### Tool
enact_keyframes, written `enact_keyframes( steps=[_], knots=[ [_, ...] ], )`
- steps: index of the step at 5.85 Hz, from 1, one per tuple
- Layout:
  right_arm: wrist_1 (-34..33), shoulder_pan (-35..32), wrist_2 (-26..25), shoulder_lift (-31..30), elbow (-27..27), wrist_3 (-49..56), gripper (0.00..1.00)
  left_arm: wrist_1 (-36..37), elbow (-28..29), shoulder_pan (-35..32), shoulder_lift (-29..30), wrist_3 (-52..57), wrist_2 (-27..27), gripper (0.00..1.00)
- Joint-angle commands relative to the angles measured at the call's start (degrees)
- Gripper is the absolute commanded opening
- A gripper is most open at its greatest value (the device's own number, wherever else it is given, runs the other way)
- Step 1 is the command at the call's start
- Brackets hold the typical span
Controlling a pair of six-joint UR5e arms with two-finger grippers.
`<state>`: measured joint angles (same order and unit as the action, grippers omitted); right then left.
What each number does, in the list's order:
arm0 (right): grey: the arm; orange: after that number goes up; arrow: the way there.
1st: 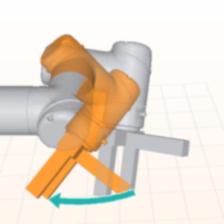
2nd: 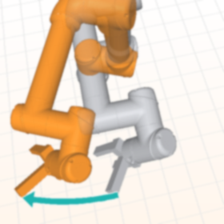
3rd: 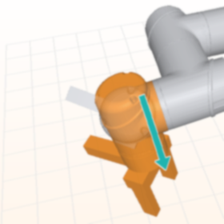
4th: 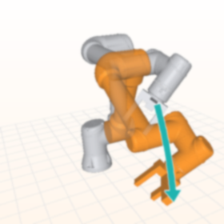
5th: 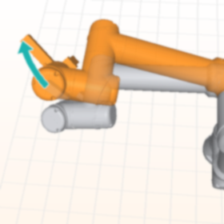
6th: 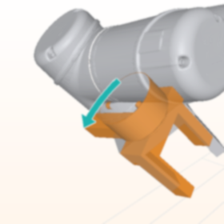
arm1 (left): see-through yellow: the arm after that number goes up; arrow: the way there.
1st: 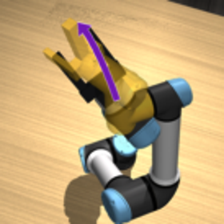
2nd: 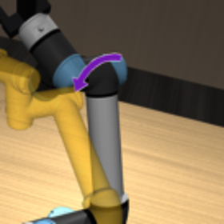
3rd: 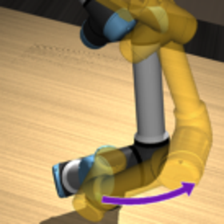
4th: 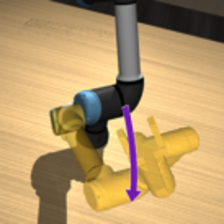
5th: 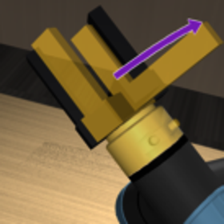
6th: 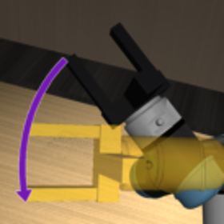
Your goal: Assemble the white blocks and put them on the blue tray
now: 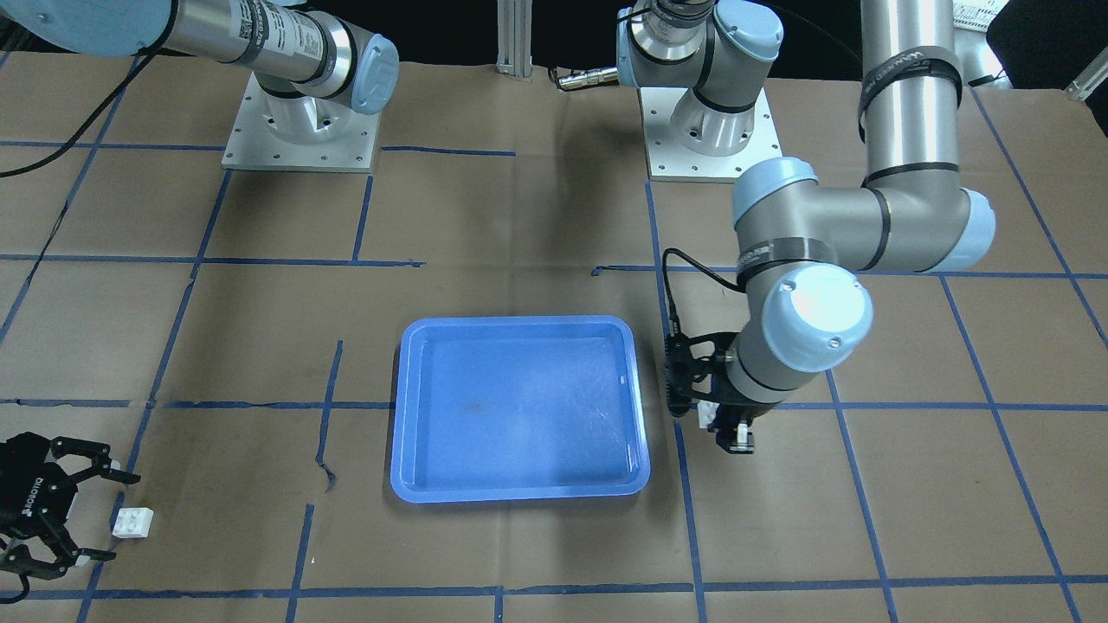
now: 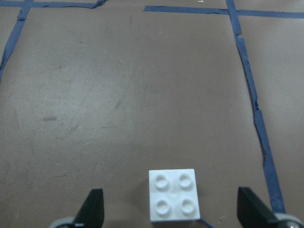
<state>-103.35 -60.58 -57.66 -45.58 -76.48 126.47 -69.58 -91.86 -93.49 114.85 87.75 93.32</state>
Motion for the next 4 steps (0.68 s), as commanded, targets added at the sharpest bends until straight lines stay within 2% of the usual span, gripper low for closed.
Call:
enact_keyframes(
  steps=[1,2,4],
  knots=[
    [0.0,0.0,0.1,0.1,-0.3,0.2,1.0,0.6,-0.9,-10.4,0.9,-14.5,-0.4,0.05],
    [0.0,0.0,0.2,0.1,-0.1,0.1,0.99,1.9,-1.0,-14.0,2.4,-17.7,-0.8,0.05],
    [-2.4,0.0,0.3,0.1,-0.3,0.0,0.82,9.9,-2.1,-16.5,6.7,-18.0,-4.2,0.05]
  ],
)
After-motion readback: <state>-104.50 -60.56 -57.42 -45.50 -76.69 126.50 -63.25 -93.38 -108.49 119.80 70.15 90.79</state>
